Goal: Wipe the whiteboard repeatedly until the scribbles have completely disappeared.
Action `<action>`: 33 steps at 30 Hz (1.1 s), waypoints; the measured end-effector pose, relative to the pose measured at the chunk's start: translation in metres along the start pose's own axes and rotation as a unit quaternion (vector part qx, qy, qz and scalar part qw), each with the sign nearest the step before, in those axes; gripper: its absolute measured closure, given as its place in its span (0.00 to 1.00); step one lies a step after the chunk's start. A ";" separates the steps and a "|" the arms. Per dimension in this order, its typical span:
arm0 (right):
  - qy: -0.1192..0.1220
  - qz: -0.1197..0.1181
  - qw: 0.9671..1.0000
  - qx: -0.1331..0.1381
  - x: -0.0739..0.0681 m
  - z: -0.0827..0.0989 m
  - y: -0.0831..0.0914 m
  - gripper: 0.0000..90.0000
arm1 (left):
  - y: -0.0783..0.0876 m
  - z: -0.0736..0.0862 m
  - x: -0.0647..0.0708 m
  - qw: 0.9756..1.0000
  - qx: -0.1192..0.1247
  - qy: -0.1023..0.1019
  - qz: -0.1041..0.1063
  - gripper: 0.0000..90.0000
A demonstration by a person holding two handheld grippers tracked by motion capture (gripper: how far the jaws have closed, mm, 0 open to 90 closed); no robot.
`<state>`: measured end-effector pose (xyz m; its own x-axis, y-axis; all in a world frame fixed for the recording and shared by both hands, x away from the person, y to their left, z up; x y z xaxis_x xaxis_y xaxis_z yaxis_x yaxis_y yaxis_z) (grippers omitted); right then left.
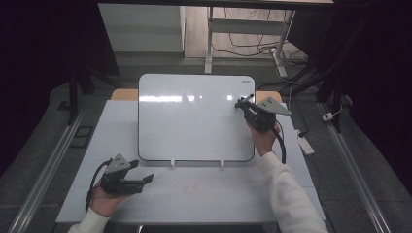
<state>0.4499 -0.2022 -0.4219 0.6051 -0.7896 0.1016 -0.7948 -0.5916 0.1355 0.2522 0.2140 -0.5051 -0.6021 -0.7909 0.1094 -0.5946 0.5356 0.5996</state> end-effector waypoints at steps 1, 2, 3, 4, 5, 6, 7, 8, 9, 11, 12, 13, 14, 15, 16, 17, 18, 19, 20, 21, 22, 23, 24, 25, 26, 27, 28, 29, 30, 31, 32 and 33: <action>-0.014 -0.003 1.000 0.003 0.004 0.000 0.001 0.90 | 0.001 0.000 0.000 1.000 0.002 0.001 0.000 0.24; -0.019 -0.005 1.000 0.003 0.004 0.001 0.002 0.90 | 0.001 0.000 -0.001 1.000 0.002 0.002 0.000 0.25; -0.011 -0.007 1.000 -0.003 0.002 0.002 0.004 0.90 | 0.001 0.000 -0.001 1.000 0.003 0.003 0.000 0.25; 0.001 -0.014 1.000 -0.010 -0.002 0.003 0.004 0.90 | 0.000 0.000 -0.002 1.000 0.002 0.003 0.000 0.25; 0.011 -0.019 1.000 -0.013 -0.005 0.004 0.005 0.90 | 0.000 0.000 -0.002 1.000 0.001 0.003 0.000 0.24; 0.017 -0.017 1.000 -0.014 -0.005 0.003 0.004 0.90 | -0.001 0.000 -0.001 1.000 0.000 0.003 0.000 0.24; 0.014 -0.015 1.000 -0.013 -0.004 0.002 0.003 0.90 | -0.001 0.000 -0.001 1.000 -0.001 0.001 0.000 0.24; 0.010 -0.007 1.000 -0.008 -0.001 0.001 0.002 0.90 | -0.001 0.000 0.000 1.000 0.000 0.001 0.000 0.24; 0.005 0.001 1.000 -0.003 0.002 -0.001 0.001 0.90 | 0.000 0.000 0.000 1.000 0.000 0.000 0.000 0.24; -0.004 0.016 1.000 0.010 0.011 -0.005 0.000 0.90 | 0.001 0.000 0.000 1.000 0.002 0.002 0.000 0.24; -0.009 0.023 1.000 0.013 0.016 -0.007 -0.001 0.90 | 0.001 0.000 -0.001 1.000 0.003 0.003 0.000 0.25; -0.016 0.027 0.999 0.017 0.019 -0.009 -0.001 0.90 | 0.000 0.000 -0.001 1.000 0.002 0.003 -0.001 0.24; -0.017 0.030 0.999 0.019 0.021 -0.010 -0.001 0.90 | 0.000 0.000 -0.002 1.000 0.001 0.003 -0.001 0.25; -0.017 0.031 0.999 0.020 0.022 -0.011 -0.001 0.90 | -0.001 0.000 -0.002 1.000 0.000 0.002 -0.001 0.24; -0.020 0.029 0.999 0.020 0.021 -0.011 -0.001 0.90 | -0.001 0.000 -0.001 1.000 -0.001 0.002 0.000 0.24; -0.019 0.019 0.999 0.016 0.019 -0.010 -0.002 0.90 | -0.001 0.000 -0.001 1.000 0.000 0.002 0.000 0.24; -0.014 0.010 1.000 0.012 0.014 -0.008 -0.003 0.90 | -0.001 0.000 -0.002 1.000 0.000 0.003 0.000 0.24; -0.006 0.002 1.000 0.007 0.009 -0.007 -0.004 0.90 | -0.001 0.000 -0.002 1.000 0.001 0.002 0.000 0.24; -0.003 -0.006 1.000 0.003 0.004 -0.005 -0.005 0.90 | 0.000 0.000 -0.002 1.000 0.001 0.003 0.000 0.24; 0.002 -0.007 1.000 0.002 0.001 -0.005 -0.005 0.90 | 0.000 0.000 -0.002 1.000 0.000 0.002 -0.001 0.24; 0.008 -0.003 1.000 0.001 0.001 -0.006 -0.005 0.90 | 0.000 0.000 -0.001 1.000 0.001 0.002 -0.001 0.24; 0.007 0.007 1.000 0.003 0.003 -0.007 -0.005 0.90 | 0.000 0.000 -0.001 1.000 0.001 0.002 0.000 0.24; 0.001 0.018 1.000 0.007 0.007 -0.008 -0.005 0.90 | 0.000 0.000 -0.001 1.000 0.002 0.001 0.000 0.24; -0.008 0.023 1.000 0.012 0.012 -0.009 -0.004 0.90 | 0.000 0.000 -0.001 1.000 0.002 0.002 0.000 0.24; -0.017 0.024 0.999 0.014 0.015 -0.009 -0.004 0.90 | 0.000 0.000 -0.001 1.000 0.002 0.002 0.001 0.24; -0.020 0.025 0.999 0.014 0.014 -0.008 -0.003 0.90 | 0.000 0.000 -0.002 1.000 0.002 0.002 0.000 0.24; -0.016 0.021 1.000 0.013 0.012 -0.008 -0.003 0.90 | 0.000 0.000 -0.002 1.000 0.001 0.002 0.000 0.24; -0.011 0.012 1.000 0.009 0.007 -0.006 -0.003 0.90 | -0.001 0.000 -0.002 1.000 0.000 0.003 0.000 0.24; 0.001 0.004 1.000 0.004 0.003 -0.005 -0.004 0.90 | -0.001 0.000 -0.002 1.000 0.000 0.003 0.000 0.24; 0.012 0.005 1.000 0.001 0.000 -0.005 -0.004 0.90 | -0.001 0.000 -0.002 1.000 0.000 0.003 0.000 0.24; 0.014 0.007 1.000 0.000 0.001 -0.005 -0.004 0.90 | -0.001 0.000 -0.002 1.000 0.000 0.002 0.000 0.24; 0.008 0.016 1.000 0.005 0.005 -0.007 -0.003 0.90 | 0.000 0.000 -0.001 1.000 0.001 0.002 0.000 0.24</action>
Point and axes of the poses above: each handheld gripper's, and its own axes: y roughly backward along the jaws, z roughly out of its underside, x roughly to its right, the point moved 1 cm from there along -y, roughly forward along the jaws
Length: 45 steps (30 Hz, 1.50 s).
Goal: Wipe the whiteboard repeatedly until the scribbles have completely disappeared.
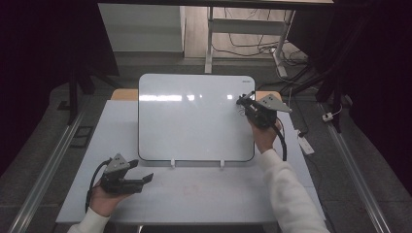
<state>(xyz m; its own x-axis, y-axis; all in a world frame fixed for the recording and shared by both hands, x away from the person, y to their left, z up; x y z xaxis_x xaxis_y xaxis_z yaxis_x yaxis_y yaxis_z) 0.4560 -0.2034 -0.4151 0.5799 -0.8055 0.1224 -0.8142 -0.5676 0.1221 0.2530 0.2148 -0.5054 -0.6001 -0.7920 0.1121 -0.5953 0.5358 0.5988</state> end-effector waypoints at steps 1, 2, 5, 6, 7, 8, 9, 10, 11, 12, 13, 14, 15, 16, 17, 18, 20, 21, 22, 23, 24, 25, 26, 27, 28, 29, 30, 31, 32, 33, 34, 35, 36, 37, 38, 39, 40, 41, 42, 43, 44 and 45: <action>-0.007 0.015 1.000 0.006 0.007 -0.002 0.001 0.90 | 0.001 0.000 0.000 1.000 0.001 0.000 0.000 0.24; -0.020 0.025 0.999 0.011 0.014 -0.003 0.003 0.90 | 0.001 0.000 0.000 1.000 0.002 0.000 0.000 0.24; -0.040 0.033 0.999 0.016 0.027 -0.002 0.007 0.90 | 0.001 0.000 -0.001 1.000 0.002 0.001 0.000 0.24; -0.036 0.026 0.999 0.011 0.024 -0.002 0.008 0.90 | 0.000 0.000 -0.001 1.000 0.001 0.002 0.000 0.24; -0.026 0.014 1.000 0.005 0.020 0.000 0.008 0.90 | -0.001 0.000 -0.002 1.000 0.000 0.003 0.000 0.24; -0.021 0.000 1.000 -0.002 0.015 0.002 0.008 0.90 | -0.001 0.000 -0.002 1.000 0.000 0.002 0.001 0.24; -0.013 -0.010 1.000 -0.009 0.010 0.004 0.008 0.90 | -0.001 0.000 -0.001 1.000 -0.001 0.001 0.001 0.24; -0.001 -0.009 1.000 -0.014 0.007 0.004 0.009 0.90 | -0.001 0.000 0.000 1.000 0.000 0.001 0.001 0.24; 0.002 -0.008 1.000 -0.013 0.008 0.004 0.010 0.90 | 0.000 0.000 0.000 1.000 0.000 0.000 0.000 0.24; -0.004 0.004 1.000 -0.007 0.012 0.003 0.011 0.90 | 0.000 0.000 0.000 1.000 0.000 0.000 0.000 0.24; -0.013 0.019 1.000 -0.003 0.018 0.001 0.013 0.90 | 0.000 0.000 0.000 1.000 0.001 0.000 0.000 0.24; -0.024 0.026 0.999 0.003 0.024 0.001 0.013 0.90 | 0.000 0.000 0.000 1.000 0.002 0.000 0.000 0.24; -0.035 0.026 0.999 0.005 0.027 0.002 0.014 0.90 | 0.000 0.000 0.000 1.000 0.002 0.000 0.000 0.24; -0.035 0.026 0.999 0.004 0.027 0.002 0.015 0.90 | 0.000 0.000 0.000 1.000 0.001 0.001 0.000 0.24; -0.026 0.022 0.999 0.001 0.024 0.003 0.015 0.90 | 0.000 0.000 0.000 1.000 0.001 0.001 0.000 0.24; -0.020 0.012 1.000 -0.003 0.020 0.004 0.015 0.90 | -0.001 0.000 -0.001 1.000 0.000 0.001 0.000 0.24; -0.007 -0.008 1.000 -0.011 0.011 0.007 0.014 0.90 | -0.001 -0.001 -0.001 1.000 0.000 0.002 0.001 0.24; 0.001 -0.009 1.000 -0.014 0.008 0.007 0.014 0.90 | -0.001 0.000 -0.001 1.000 -0.001 0.001 0.001 0.24; 0.002 -0.008 1.000 -0.013 0.009 0.006 0.013 0.90 | -0.002 0.000 0.000 1.000 -0.001 0.001 0.001 0.24; -0.005 -0.001 1.000 -0.006 0.012 0.005 0.012 0.90 | -0.001 0.000 0.000 1.000 -0.001 0.000 0.001 0.24; -0.012 0.008 1.000 -0.001 0.017 0.002 0.011 0.90 | -0.001 0.000 0.000 1.000 -0.001 0.000 0.001 0.24; -0.018 0.016 1.000 0.004 0.021 0.000 0.009 0.90 | -0.001 0.000 0.000 1.000 0.000 0.001 0.001 0.24; -0.026 0.021 0.999 0.007 0.025 -0.002 0.008 0.90 | 0.000 0.000 0.000 1.000 0.000 0.001 0.001 0.24; -0.033 0.023 0.999 0.009 0.028 -0.003 0.007 0.90 | 0.000 0.000 0.000 1.000 0.001 0.001 0.000 0.24; -0.031 0.023 0.999 0.008 0.027 -0.004 0.006 0.90 | 0.000 0.000 -0.001 1.000 0.001 0.001 0.000 0.24; -0.026 0.022 0.999 0.007 0.025 -0.004 0.006 0.90 | -0.001 0.000 -0.001 1.000 0.000 0.002 0.000 0.24; -0.024 0.012 1.000 0.003 0.022 -0.003 0.005 0.90 | -0.001 0.000 -0.001 1.000 0.000 0.002 0.000 0.24; -0.020 0.003 1.000 -0.001 0.017 -0.001 0.006 0.90 | -0.001 0.000 -0.002 1.000 0.000 0.002 0.000 0.24; -0.012 -0.006 1.000 -0.007 0.012 0.001 0.006 0.90 | -0.001 0.000 -0.002 1.000 0.000 0.002 0.000 0.24; -0.005 -0.014 1.000 -0.014 0.006 0.004 0.007 0.90 | -0.001 0.000 -0.001 1.000 0.000 0.002 0.001 0.24; 0.004 -0.018 1.000 -0.017 0.002 0.005 0.008 0.90 | -0.001 0.000 -0.001 1.000 0.000 0.001 0.001 0.24; 0.006 -0.018 1.000 -0.018 0.001 0.005 0.009 0.90 | 0.000 0.000 -0.001 1.000 0.000 0.001 0.001 0.24; 0.003 -0.016 1.000 -0.016 0.003 0.004 0.009 0.90 | 0.000 0.000 -0.001 1.000 0.000 0.000 0.001 0.24; 0.001 -0.005 1.000 -0.011 0.007 0.003 0.009 0.90 | 0.000 0.000 0.000 1.000 0.001 0.000 0.000 0.24; -0.007 0.005 1.000 -0.006 0.012 0.001 0.009 0.90 | 0.000 0.000 0.000 1.000 0.001 0.001 0.001 0.24; -0.015 0.011 1.000 -0.004 0.018 -0.001 0.009 0.90 | 0.000 0.000 0.000 1.000 0.001 0.000 0.001 0.24; -0.020 0.018 1.000 0.000 0.022 -0.001 0.009 0.90 | 0.000 0.000 0.000 1.000 0.001 0.000 0.001 0.24; -0.026 0.017 1.000 0.001 0.023 -0.001 0.009 0.90 | 0.000 0.000 0.000 1.000 0.001 0.001 0.001 0.24; -0.024 0.016 1.000 0.000 0.022 -0.001 0.009 0.90 | -0.001 -0.001 -0.001 1.000 0.001 0.001 0.001 0.24; -0.018 0.007 1.000 -0.003 0.018 0.001 0.009 0.90 | -0.001 -0.001 -0.001 1.000 0.000 0.001 0.001 0.24; -0.011 -0.004 1.000 -0.009 0.013 0.003 0.010 0.90 | -0.001 -0.001 -0.001 1.000 -0.001 0.002 0.001 0.24; -0.003 -0.018 1.000 -0.015 0.006 0.006 0.011 0.90 | -0.001 -0.001 -0.001 1.000 -0.001 0.002 0.001 0.24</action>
Point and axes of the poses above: each handheld gripper's, and its own axes: y roughly backward along the jaws, z roughly out of its underside, x roughly to its right, the point moved 1 cm from there along -y, roughly forward along the jaws
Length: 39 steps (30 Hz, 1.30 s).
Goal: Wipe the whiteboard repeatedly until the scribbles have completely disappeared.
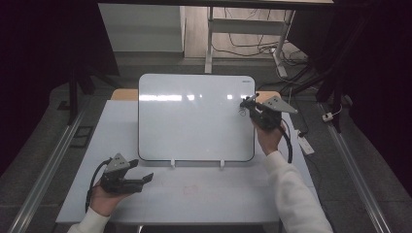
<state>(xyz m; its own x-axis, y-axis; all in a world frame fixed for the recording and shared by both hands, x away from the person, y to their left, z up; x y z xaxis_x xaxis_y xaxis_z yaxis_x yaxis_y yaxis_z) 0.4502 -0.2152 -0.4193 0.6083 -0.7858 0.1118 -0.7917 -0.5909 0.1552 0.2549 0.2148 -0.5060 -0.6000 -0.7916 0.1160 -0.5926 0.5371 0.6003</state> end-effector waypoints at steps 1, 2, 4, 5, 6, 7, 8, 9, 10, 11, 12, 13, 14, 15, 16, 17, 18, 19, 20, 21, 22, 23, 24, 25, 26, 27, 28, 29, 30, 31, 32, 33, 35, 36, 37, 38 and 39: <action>0.004 -0.005 1.000 -0.004 -0.004 0.002 0.001 0.90 | 0.000 0.000 0.000 1.000 0.000 -0.001 0.000 0.24; 0.009 -0.010 1.000 -0.008 -0.008 0.005 0.002 0.90 | 0.000 0.000 0.001 1.000 0.000 -0.001 0.000 0.24; 0.014 -0.001 1.000 -0.007 -0.006 0.006 0.006 0.90 | 0.001 0.000 0.001 1.000 0.001 -0.001 0.000 0.24; 0.008 0.012 1.000 -0.001 0.000 0.005 0.007 0.90 | 0.001 0.000 0.001 1.000 0.001 -0.001 0.000 0.24; -0.002 0.024 1.000 0.004 0.007 0.003 0.009 0.90 | 0.001 0.000 0.001 1.000 0.001 -0.001 0.000 0.24; -0.012 0.034 0.999 0.008 0.013 0.002 0.010 0.90 | 0.001 0.000 0.001 1.000 0.002 -0.001 0.000 0.24; -0.019 0.038 0.999 0.010 0.018 0.002 0.011 0.90 | 0.001 0.000 0.001 1.000 0.002 -0.001 0.000 0.24; -0.020 0.037 0.999 0.011 0.019 0.002 0.011 0.90 | 0.001 0.000 0.001 1.000 0.002 -0.001 0.000 0.24; -0.016 0.039 0.999 0.012 0.017 0.002 0.011 0.90 | 0.000 0.000 0.000 1.000 0.001 0.000 0.000 0.24; -0.017 0.030 0.999 0.008 0.014 0.003 0.011 0.90 | 0.000 0.000 0.000 1.000 0.001 0.000 0.000 0.24; -0.018 0.018 1.000 0.007 0.010 0.004 0.010 0.90 | 0.000 0.000 0.000 1.000 0.000 0.000 0.000 0.24; -0.010 0.008 1.000 0.002 0.004 0.006 0.008 0.90 | 0.000 0.000 0.000 1.000 0.000 -0.001 0.000 0.24; 0.000 0.002 1.000 -0.002 -0.001 0.006 0.007 0.90 | 0.000 0.000 0.000 1.000 0.000 -0.001 0.000 0.24; 0.008 0.002 1.000 -0.003 -0.004 0.006 0.005 0.90 | 0.000 0.000 0.001 1.000 -0.001 -0.002 0.000 0.24; 0.010 0.006 1.000 -0.002 -0.004 0.005 0.004 0.90 | 0.000 0.000 0.001 1.000 0.000 -0.002 -0.001 0.24; 0.005 0.015 1.000 0.005 -0.001 0.003 0.003 0.90 | 0.001 0.000 0.001 1.000 0.000 -0.001 -0.001 0.24; -0.004 0.023 1.000 0.010 0.003 0.001 0.003 0.90 | 0.001 0.000 0.001 1.000 0.001 -0.001 -0.001 0.24; -0.011 0.028 0.999 0.014 0.007 -0.001 0.002 0.90 | 0.001 0.000 0.001 1.000 0.002 -0.001 -0.002 0.24; -0.019 0.030 0.999 0.016 0.009 -0.001 0.002 0.90 | 0.001 0.000 0.000 1.000 0.002 -0.001 -0.002 0.24; -0.022 0.029 0.999 0.017 0.008 -0.001 0.001 0.90 | 0.001 0.000 0.000 1.000 0.002 0.000 -0.002 0.24; -0.015 0.018 1.000 0.014 0.003 0.000 -0.001 0.90 | 0.001 0.000 0.000 1.000 0.002 0.000 -0.002 0.24; -0.008 0.009 1.000 0.010 -0.001 0.001 -0.002 0.90 | 0.000 0.000 -0.001 1.000 0.000 0.000 -0.002 0.24; 0.002 0.003 1.000 0.004 -0.007 0.001 -0.004 0.90 | 0.000 0.000 -0.001 1.000 0.000 0.000 -0.001 0.24; 0.013 0.003 1.000 0.001 -0.011 0.001 -0.005 0.90 | 0.000 0.000 0.000 1.000 0.000 0.000 -0.001 0.24; 0.016 0.004 1.000 0.001 -0.011 0.000 -0.005 0.90 | 0.000 0.000 0.000 1.000 0.001 -0.001 -0.001 0.24; 0.011 0.012 1.000 0.004 -0.008 -0.001 -0.005 0.90 | 0.001 0.000 0.001 1.000 0.001 -0.002 -0.001 0.24; 0.004 0.021 1.000 0.010 -0.004 -0.002 -0.004 0.90 | 0.002 0.000 0.001 1.000 0.002 -0.002 -0.001 0.24; -0.006 0.025 1.000 0.012 0.001 -0.002 -0.003 0.90 | 0.002 0.000 0.001 1.000 0.003 -0.002 -0.001 0.24; -0.014 0.024 1.000 0.012 0.004 -0.002 -0.002 0.90 | 0.003 0.000 0.001 1.000 0.004 -0.001 -0.001 0.24; -0.013 0.024 1.000 0.011 0.003 -0.001 -0.001 0.90 | 0.002 0.000 0.000 1.000 0.004 0.000 -0.002 0.24; -0.004 0.019 1.000 0.006 0.000 0.000 0.000 0.90 | 0.002 0.000 0.000 1.000 0.003 0.000 -0.002 0.24; 0.003 0.013 1.000 0.001 -0.003 0.001 0.000 0.90 | 0.001 0.000 -0.001 1.000 0.002 0.000 -0.001 0.24; 0.018 0.014 1.000 -0.005 -0.004 0.001 0.002 0.90 | 0.000 0.000 0.000 1.000 0.001 -0.001 0.000 0.24; 0.016 0.023 1.000 0.000 0.000 0.000 0.003 0.90 | 0.001 0.000 0.000 1.000 0.000 -0.002 -0.001 0.24; 0.006 0.033 0.999 0.005 0.006 -0.001 0.005 0.90 | 0.001 0.000 0.001 1.000 0.001 -0.002 -0.001 0.24; -0.006 0.042 0.999 0.010 0.013 -0.002 0.007 0.90 | 0.002 0.000 0.001 1.000 0.002 -0.003 -0.002 0.24; -0.019 0.048 0.999 0.015 0.019 -0.002 0.008 0.90 | 0.002 0.000 0.001 1.000 0.003 -0.002 -0.001 0.24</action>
Point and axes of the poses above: each handheld gripper's, and its own axes: y roughly backward along the jaws, z roughly out of its underside, x roughly to its right, the point moved 1 cm from there along -y, roughly forward along the jaws
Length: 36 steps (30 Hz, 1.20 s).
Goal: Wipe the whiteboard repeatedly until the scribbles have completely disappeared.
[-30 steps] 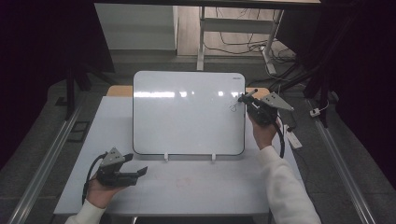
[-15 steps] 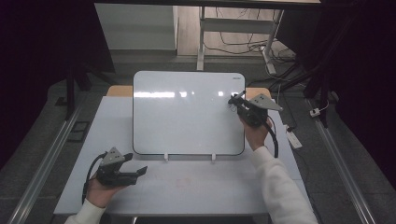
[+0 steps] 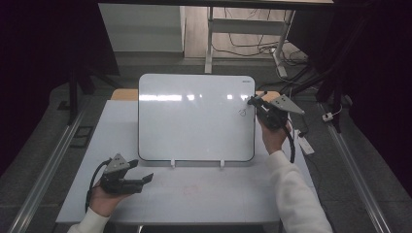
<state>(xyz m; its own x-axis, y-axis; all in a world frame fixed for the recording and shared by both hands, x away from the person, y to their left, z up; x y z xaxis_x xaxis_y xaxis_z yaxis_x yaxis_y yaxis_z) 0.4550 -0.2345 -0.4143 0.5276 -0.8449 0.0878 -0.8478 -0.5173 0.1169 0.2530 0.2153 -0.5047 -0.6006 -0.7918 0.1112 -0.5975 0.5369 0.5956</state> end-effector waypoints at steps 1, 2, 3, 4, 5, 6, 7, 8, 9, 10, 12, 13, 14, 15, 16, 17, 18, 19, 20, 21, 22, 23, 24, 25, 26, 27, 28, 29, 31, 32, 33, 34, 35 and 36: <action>-0.005 0.001 1.000 0.001 0.003 0.001 0.001 0.90 | 0.000 0.000 0.000 1.000 0.000 0.001 0.000 0.24; -0.002 0.001 1.000 0.001 0.002 0.002 0.002 0.90 | 0.000 0.000 -0.001 1.000 0.000 0.002 -0.001 0.24; 0.003 -0.007 1.000 -0.004 -0.001 0.003 0.002 0.90 | -0.001 0.000 -0.001 1.000 -0.001 0.003 -0.001 0.24; 0.009 -0.019 1.000 -0.008 -0.006 0.004 0.002 0.90 | -0.002 0.000 -0.001 1.000 -0.003 0.002 -0.001 0.24; 0.016 -0.030 0.999 -0.011 -0.011 0.006 0.002 0.90 | -0.002 0.000 -0.001 1.000 -0.004 0.002 0.000 0.24; 0.026 -0.035 0.999 -0.015 -0.015 0.007 0.001 0.90 | -0.003 0.000 0.000 1.000 -0.004 0.001 0.000 0.24; 0.031 -0.033 0.999 -0.016 -0.016 0.007 0.001 0.90 | -0.003 0.000 0.000 1.000 -0.004 0.000 0.000 0.24; 0.025 -0.031 0.999 -0.013 -0.014 0.006 0.000 0.90 | -0.002 0.000 0.000 1.000 -0.004 -0.001 0.000 0.24; 0.016 -0.022 1.000 -0.008 -0.011 0.005 0.001 0.90 | -0.002 0.000 0.001 1.000 -0.003 0.000 -0.001 0.24; 0.008 -0.016 1.000 -0.005 -0.007 0.004 0.001 0.90 | -0.001 0.000 0.000 1.000 -0.002 0.000 -0.001 0.24; 0.004 -0.019 1.000 -0.007 -0.007 0.006 0.003 0.90 | 0.000 0.000 -0.001 1.000 0.000 0.002 -0.001 0.24; 0.011 -0.024 1.000 -0.012 -0.010 0.008 0.004 0.90 | -0.001 0.000 -0.001 1.000 -0.001 0.003 -0.001 0.24; 0.012 -0.032 0.999 -0.016 -0.013 0.010 0.006 0.90 | -0.001 0.000 -0.001 1.000 -0.001 0.003 -0.001 0.24; 0.016 -0.038 0.999 -0.021 -0.016 0.013 0.008 0.90 | -0.002 0.000 -0.001 1.000 -0.002 0.002 -0.001 0.24; 0.024 -0.042 0.999 -0.024 -0.019 0.015 0.010 0.90 | -0.002 0.000 -0.001 1.000 -0.003 0.002 0.000 0.24; 0.026 -0.044 0.998 -0.027 -0.021 0.017 0.011 0.90 | -0.002 0.000 -0.001 1.000 -0.003 0.001 0.000 0.24; 0.027 -0.045 0.998 -0.027 -0.020 0.017 0.012 0.90 | -0.002 0.000 0.000 1.000 -0.003 0.000 0.000 0.24; 0.027 -0.041 0.999 -0.025 -0.019 0.016 0.012 0.90 | -0.002 0.000 0.000 1.000 -0.002 0.001 0.000 0.24; 0.026 -0.033 0.999 -0.022 -0.016 0.014 0.012 0.90 | -0.002 0.000 0.000 1.000 -0.002 0.001 0.001 0.24; 0.023 -0.028 0.999 -0.019 -0.014 0.013 0.011 0.90 | -0.001 0.000 0.000 1.000 -0.001 0.001 0.000 0.24; 0.021 -0.022 0.999 -0.017 -0.011 0.011 0.010 0.90 | -0.001 0.000 0.000 1.000 -0.001 0.001 0.000 0.24; 0.017 -0.021 1.000 -0.016 -0.010 0.011 0.009 0.90 | -0.001 0.000 0.000 1.000 0.000 0.001 -0.001 0.24; 0.013 -0.022 1.000 -0.015 -0.010 0.011 0.010 0.90 | -0.001 0.000 0.000 1.000 0.000 0.001 -0.001 0.24; 0.018 -0.028 0.999 -0.018 -0.012 0.013 0.011 0.90 | -0.001 0.000 -0.001 1.000 0.000 0.002 -0.001 0.24; 0.023 -0.036 0.999 -0.023 -0.016 0.015 0.012 0.90 | -0.001 0.000 -0.001 1.000 -0.001 0.002 -0.001 0.24; 0.023 -0.046 0.998 -0.029 -0.020 0.018 0.013 0.90 | -0.002 0.000 -0.001 1.000 -0.001 0.002 0.000 0.24; 0.028 -0.053 0.998 -0.032 -0.025 0.021 0.015 0.90 | -0.002 0.000 -0.001 1.000 -0.002 0.002 0.000 0.24; 0.039 -0.054 0.997 -0.035 -0.028 0.023 0.016 0.90 | -0.002 0.000 -0.001 1.000 -0.002 0.001 0.001 0.24; 0.036 -0.047 0.998 -0.033 -0.026 0.022 0.017 0.90 | -0.002 0.000 0.000 1.000 -0.002 0.001 0.001 0.24; 0.032 -0.034 0.999 -0.028 -0.022 0.020 0.017 0.90 | -0.001 0.000 0.000 1.000 -0.001 0.000 0.000 0.24; 0.030 -0.025 0.999 -0.024 -0.018 0.019 0.017 0.90 | -0.001 0.000 0.001 1.000 0.000 0.000 0.000 0.24; 0.021 -0.025 0.999 -0.023 -0.015 0.019 0.017 0.90 | 0.000 0.000 0.000 1.000 0.001 0.001 0.000 0.24; 0.014 -0.025 0.999 -0.021 -0.015 0.019 0.017 0.90 | 0.000 0.000 0.000 1.000 0.002 0.002 -0.001 0.24; 0.017 -0.026 0.999 -0.021 -0.017 0.020 0.017 0.90 | -0.001 -0.001 -0.001 1.000 0.001 0.003 -0.001 0.24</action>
<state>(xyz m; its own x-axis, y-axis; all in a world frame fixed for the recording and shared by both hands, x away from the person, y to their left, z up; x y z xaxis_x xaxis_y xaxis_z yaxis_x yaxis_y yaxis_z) 0.4309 -0.2314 -0.4335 0.5730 -0.8115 0.1147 -0.8167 -0.5535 0.1635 0.2540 0.2154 -0.5047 -0.5972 -0.7939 0.1145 -0.5992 0.5365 0.5943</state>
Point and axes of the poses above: each handheld gripper's, and its own axes: y roughly backward along the jaws, z roughly out of its underside, x roughly to its right, the point moved 1 cm from there along -y, roughly forward along the jaws
